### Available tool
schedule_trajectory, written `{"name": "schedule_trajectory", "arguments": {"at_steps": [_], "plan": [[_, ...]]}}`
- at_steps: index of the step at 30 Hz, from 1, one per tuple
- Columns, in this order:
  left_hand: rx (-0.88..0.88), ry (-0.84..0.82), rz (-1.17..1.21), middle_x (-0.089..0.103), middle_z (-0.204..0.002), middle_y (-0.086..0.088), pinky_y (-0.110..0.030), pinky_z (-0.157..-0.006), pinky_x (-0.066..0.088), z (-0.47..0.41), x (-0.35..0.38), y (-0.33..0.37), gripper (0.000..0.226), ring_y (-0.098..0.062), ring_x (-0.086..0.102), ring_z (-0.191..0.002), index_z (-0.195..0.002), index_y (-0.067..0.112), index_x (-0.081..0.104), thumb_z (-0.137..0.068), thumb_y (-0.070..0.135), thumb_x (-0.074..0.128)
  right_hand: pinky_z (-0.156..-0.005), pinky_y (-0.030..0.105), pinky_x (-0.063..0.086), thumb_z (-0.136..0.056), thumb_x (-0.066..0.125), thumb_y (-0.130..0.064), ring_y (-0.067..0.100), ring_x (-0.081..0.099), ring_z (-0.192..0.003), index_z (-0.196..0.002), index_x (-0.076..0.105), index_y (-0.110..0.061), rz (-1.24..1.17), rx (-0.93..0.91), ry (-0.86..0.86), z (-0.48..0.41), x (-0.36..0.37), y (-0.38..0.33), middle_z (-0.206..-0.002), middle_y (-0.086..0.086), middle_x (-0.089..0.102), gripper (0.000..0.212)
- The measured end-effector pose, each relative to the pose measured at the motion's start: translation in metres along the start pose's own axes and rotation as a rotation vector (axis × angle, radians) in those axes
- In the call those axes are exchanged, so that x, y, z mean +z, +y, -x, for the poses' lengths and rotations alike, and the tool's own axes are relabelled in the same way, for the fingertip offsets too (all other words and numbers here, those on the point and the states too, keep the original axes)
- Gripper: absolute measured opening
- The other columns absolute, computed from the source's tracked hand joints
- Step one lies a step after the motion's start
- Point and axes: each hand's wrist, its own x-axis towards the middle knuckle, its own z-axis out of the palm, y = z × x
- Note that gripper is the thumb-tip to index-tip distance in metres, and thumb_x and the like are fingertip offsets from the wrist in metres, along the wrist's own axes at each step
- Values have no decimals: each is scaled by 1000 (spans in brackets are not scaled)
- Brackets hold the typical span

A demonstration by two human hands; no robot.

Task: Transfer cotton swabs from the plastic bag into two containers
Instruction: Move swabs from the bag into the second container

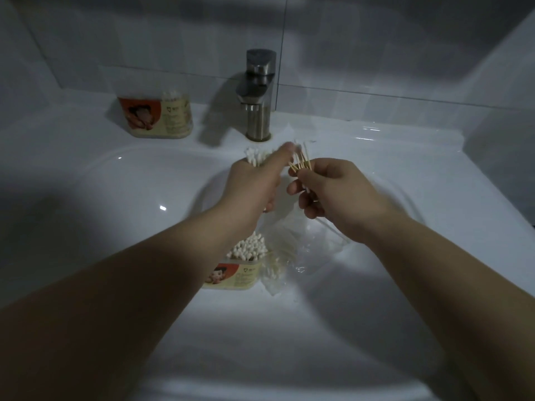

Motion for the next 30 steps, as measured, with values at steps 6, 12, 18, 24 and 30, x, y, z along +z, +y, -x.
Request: {"name": "schedule_trajectory", "arguments": {"at_steps": [6, 12, 18, 24, 30], "plan": [[10, 99, -62, 50, -45, 6, -26, -48, 35, 0, 1, -4, 37, -11, 43, -37, -70, 13, 66, -89, 43, 73, -52, 31, 52, -103, 53, -11, 22, 67, -63, -101, 69, 1, -13, 20, -30, 2, 6, 1, -89, 14, 74, 20], [-2, 138, -63, 65, -56, 8, -32, -63, 48, -5, 0, -9, 32, -12, 60, -54, -89, 19, 77, -98, 46, 62, -56, 32, 55, -101, 56, -17, 20, 72, -69, -92, 72, -6, 155, -16, 44, 0, 2, 1, -82, 7, 76, 21], [10, 135, -124, 67, -56, 3, -34, -61, 51, -4, 4, -14, 37, -16, 61, -50, -77, 16, 71, -100, 42, 57, -55, 30, 57, -103, 58, -22, 18, 65, -59, -90, 73, 0, 148, 1, -65, 2, 6, 3, -72, 8, 75, 30], [-8, 201, -53, 73, -65, 7, -36, -70, 57, -6, 4, -14, 24, -14, 68, -60, -84, 25, 73, -101, 33, 59, -54, 30, 55, -97, 65, -24, 16, 66, -60, -83, 76, -10, 193, -23, 5, 0, 3, 5, -74, 3, 73, 23], [37, 99, -71, 56, -49, 13, -29, -53, 46, -1, 2, -8, 26, -7, 51, -42, -95, 26, 74, -99, 46, 58, -50, 32, 52, -101, 57, -22, 21, 63, -54, -88, 75, -14, 260, -71, 6, 0, 2, 4, -77, 4, 76, 23]]}}
